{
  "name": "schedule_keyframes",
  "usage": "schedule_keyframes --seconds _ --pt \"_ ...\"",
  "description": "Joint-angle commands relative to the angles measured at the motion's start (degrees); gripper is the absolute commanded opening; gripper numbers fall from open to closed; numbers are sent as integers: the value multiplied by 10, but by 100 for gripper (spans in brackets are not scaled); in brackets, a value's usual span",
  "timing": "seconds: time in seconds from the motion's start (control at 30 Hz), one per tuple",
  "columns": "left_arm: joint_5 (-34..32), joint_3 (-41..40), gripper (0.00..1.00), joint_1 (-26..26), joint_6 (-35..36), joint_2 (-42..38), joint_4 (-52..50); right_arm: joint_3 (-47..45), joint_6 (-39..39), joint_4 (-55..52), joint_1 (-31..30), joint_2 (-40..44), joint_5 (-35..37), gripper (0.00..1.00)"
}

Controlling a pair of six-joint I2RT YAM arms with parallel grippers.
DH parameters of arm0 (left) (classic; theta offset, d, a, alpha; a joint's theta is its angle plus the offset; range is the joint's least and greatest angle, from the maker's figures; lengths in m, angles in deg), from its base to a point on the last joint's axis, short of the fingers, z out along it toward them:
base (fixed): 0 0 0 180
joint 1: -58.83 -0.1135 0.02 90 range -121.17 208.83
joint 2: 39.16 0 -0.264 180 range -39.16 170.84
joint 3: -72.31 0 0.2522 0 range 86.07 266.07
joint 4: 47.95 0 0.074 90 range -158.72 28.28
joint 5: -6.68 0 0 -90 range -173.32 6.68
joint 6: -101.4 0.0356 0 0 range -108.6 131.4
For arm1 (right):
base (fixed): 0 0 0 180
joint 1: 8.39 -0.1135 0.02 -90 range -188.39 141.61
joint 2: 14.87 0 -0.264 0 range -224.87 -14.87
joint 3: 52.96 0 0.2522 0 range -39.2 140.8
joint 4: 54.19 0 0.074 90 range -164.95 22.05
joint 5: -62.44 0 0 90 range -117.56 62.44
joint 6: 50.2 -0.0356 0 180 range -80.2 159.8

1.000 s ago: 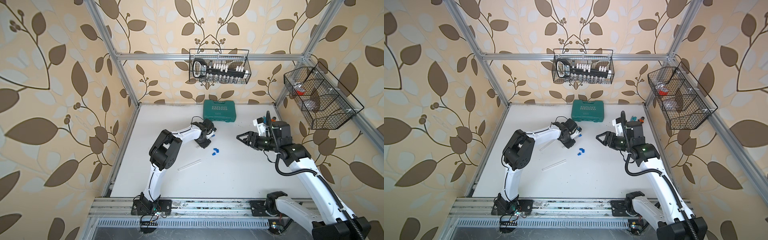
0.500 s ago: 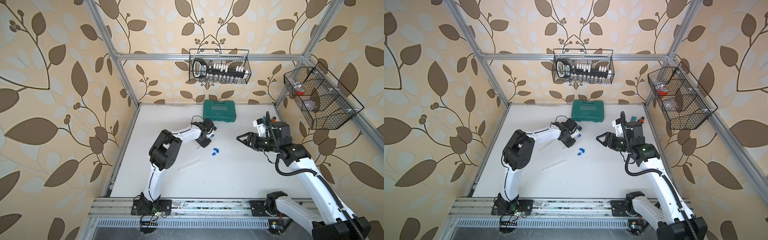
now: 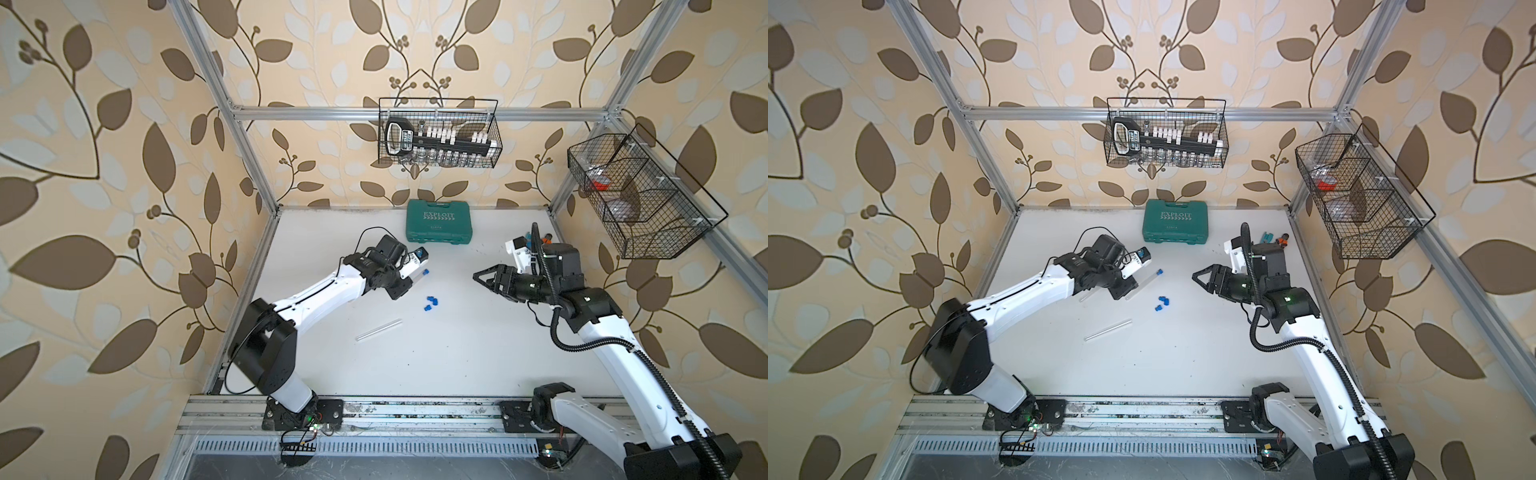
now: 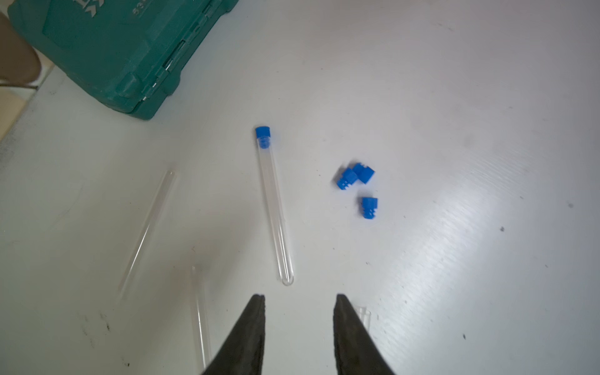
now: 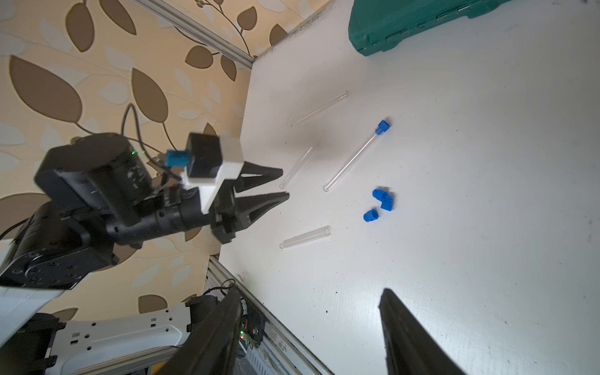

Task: Insert stoppers into test tubes
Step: Place the test tube at the center of the board, then pick up the test tube at the center of the board.

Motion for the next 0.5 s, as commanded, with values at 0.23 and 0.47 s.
schedule_keyframes --seconds 0.23,0.47 --pt "28 -150 38 -4 134 -129 -96 -3 27 8 2 -26 -12 66" --pt "1 -167 40 -1 97 -94 -112 -5 28 5 2 -22 -12 65"
